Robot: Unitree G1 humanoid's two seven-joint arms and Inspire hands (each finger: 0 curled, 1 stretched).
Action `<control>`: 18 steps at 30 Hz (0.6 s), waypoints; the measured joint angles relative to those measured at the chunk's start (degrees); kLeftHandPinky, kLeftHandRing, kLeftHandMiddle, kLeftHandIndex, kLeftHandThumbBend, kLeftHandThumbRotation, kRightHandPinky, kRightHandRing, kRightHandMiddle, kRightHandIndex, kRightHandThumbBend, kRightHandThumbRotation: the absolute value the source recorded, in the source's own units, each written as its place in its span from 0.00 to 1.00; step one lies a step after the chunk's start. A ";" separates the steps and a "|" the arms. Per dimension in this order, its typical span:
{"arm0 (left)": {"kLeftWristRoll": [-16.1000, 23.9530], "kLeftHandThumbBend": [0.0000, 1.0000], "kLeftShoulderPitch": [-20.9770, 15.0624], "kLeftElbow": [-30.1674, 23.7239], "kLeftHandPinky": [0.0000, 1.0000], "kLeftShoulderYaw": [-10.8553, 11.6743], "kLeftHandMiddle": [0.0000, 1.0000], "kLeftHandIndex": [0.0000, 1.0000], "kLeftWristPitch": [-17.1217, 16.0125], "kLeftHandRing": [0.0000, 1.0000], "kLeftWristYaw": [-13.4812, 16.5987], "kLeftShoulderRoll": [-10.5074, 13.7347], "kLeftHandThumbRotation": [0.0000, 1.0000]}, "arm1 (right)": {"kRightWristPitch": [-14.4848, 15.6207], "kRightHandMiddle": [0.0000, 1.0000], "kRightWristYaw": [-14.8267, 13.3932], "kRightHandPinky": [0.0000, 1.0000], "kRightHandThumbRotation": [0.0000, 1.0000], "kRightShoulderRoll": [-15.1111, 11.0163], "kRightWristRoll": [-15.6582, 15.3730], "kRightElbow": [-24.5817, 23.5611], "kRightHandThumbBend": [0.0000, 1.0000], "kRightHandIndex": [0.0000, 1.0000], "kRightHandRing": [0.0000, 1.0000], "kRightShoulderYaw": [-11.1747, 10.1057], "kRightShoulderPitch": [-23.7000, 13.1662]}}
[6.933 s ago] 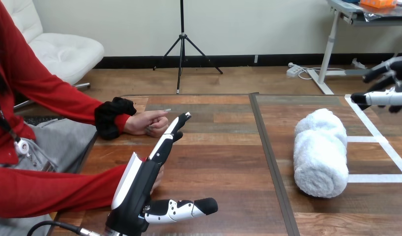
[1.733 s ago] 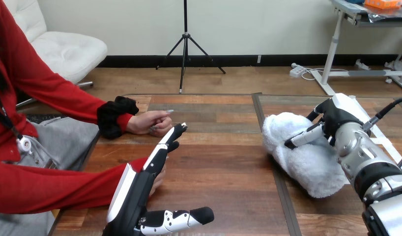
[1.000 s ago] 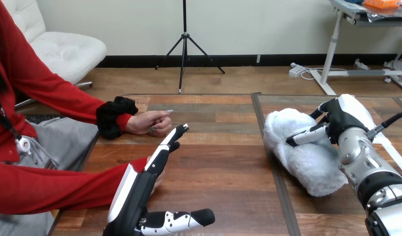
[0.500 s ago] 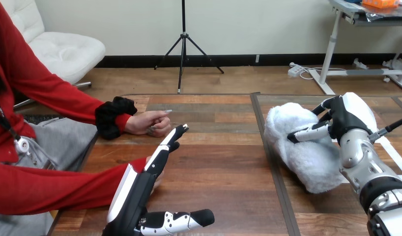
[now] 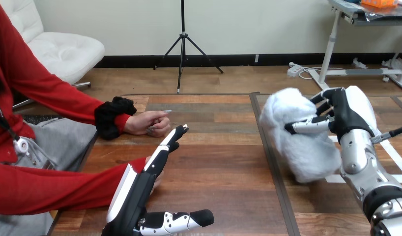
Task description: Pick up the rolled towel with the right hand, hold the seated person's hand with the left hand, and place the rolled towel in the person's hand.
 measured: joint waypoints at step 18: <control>0.23 1.00 0.53 -1.69 0.87 0.52 0.93 0.95 1.78 0.90 -0.53 1.12 0.54 | -11.41 0.39 -3.21 0.23 0.00 1.06 3.05 -4.20 0.85 0.43 0.29 -2.35 4.19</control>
